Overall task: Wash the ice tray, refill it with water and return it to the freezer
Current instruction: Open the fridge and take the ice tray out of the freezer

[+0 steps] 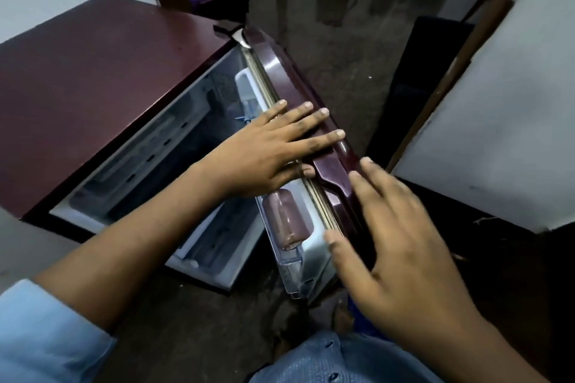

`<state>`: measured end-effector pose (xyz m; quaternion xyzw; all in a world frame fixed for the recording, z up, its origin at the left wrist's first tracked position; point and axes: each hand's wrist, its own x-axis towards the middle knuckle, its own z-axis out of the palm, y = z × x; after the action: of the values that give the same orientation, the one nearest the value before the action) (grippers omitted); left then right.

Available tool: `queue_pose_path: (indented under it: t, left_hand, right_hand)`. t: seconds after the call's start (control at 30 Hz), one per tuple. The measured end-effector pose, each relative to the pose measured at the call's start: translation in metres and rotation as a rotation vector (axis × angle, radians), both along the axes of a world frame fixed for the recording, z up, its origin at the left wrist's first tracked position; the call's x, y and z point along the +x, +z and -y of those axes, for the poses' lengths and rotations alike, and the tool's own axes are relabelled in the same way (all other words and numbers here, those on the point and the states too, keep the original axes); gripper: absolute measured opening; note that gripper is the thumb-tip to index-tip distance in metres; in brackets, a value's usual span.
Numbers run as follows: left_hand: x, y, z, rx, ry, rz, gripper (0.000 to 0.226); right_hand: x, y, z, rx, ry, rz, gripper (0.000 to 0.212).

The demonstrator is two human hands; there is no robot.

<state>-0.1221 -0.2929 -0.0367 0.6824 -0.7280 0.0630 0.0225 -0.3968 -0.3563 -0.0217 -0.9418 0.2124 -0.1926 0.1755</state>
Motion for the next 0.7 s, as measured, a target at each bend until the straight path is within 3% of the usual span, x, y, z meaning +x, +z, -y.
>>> queue_pose_path:
  t: [0.13,0.23,0.7]
  left_hand:
    - [-0.008,-0.005,0.024,-0.098,-0.040,-0.071,0.066]
    - [-0.015,-0.010,0.041,-0.163,-0.013,-0.104,0.073]
    - [-0.034,-0.037,0.119,-0.472,0.061,-0.225,0.054]
  right_hand:
    - [0.012,0.007,-0.007,-0.035,0.007,-0.240,0.095]
    - [0.024,0.000,0.004,-0.090,-0.055,-0.281,0.099]
    - [0.051,-0.020,0.087,-0.140,-0.277,-0.315,0.100]
